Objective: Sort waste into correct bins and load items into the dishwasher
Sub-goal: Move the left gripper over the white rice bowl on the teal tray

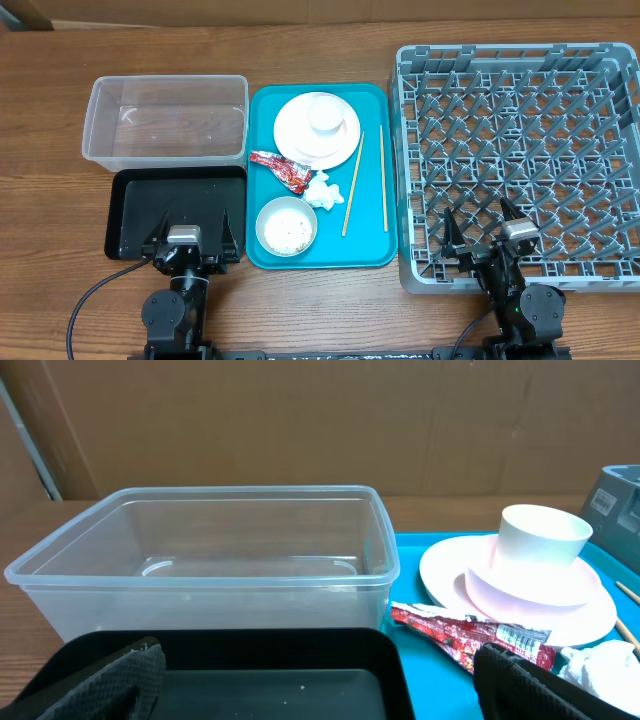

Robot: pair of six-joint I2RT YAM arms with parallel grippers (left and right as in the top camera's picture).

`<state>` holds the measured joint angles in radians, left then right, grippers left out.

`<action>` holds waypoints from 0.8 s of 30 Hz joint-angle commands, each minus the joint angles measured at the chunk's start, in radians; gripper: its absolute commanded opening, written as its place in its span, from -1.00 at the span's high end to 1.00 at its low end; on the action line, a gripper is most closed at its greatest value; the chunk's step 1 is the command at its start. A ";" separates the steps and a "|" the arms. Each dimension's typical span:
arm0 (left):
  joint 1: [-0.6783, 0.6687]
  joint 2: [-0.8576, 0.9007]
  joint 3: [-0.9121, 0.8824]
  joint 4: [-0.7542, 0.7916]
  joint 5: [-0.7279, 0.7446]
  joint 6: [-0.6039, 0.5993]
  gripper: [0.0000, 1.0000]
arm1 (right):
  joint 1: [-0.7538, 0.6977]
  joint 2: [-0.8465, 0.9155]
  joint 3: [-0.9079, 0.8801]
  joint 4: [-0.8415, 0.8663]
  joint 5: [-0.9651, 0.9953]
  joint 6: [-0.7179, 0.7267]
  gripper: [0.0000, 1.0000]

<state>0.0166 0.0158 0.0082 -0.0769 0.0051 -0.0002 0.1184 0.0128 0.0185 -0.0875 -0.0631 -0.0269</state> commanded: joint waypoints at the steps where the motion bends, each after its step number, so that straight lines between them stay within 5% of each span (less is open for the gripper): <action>1: 0.003 -0.011 -0.003 0.001 0.031 -0.009 -1.00 | -0.001 -0.010 -0.011 0.008 0.002 -0.002 -1.00; 7: 0.003 -0.010 -0.003 0.000 0.030 -0.035 -1.00 | -0.001 -0.010 -0.011 0.008 0.002 -0.002 -1.00; 12: 0.002 -0.010 -0.003 0.002 0.051 -0.300 -1.00 | -0.001 -0.010 -0.011 0.008 0.002 -0.002 -1.00; 15: 0.003 -0.011 -0.003 0.030 0.214 -0.552 -1.00 | -0.001 -0.010 -0.011 0.008 0.002 -0.002 -1.00; 20: 0.003 -0.011 0.005 0.105 0.620 -0.675 -1.00 | -0.001 -0.010 -0.011 0.008 0.002 -0.002 -1.00; 24: 0.003 -0.011 0.034 0.104 0.721 -0.798 -1.00 | -0.001 -0.010 -0.011 0.008 0.003 -0.002 -1.00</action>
<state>0.0166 0.0158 0.0093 0.0231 0.5308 -0.6422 0.1184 0.0128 0.0185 -0.0872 -0.0628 -0.0261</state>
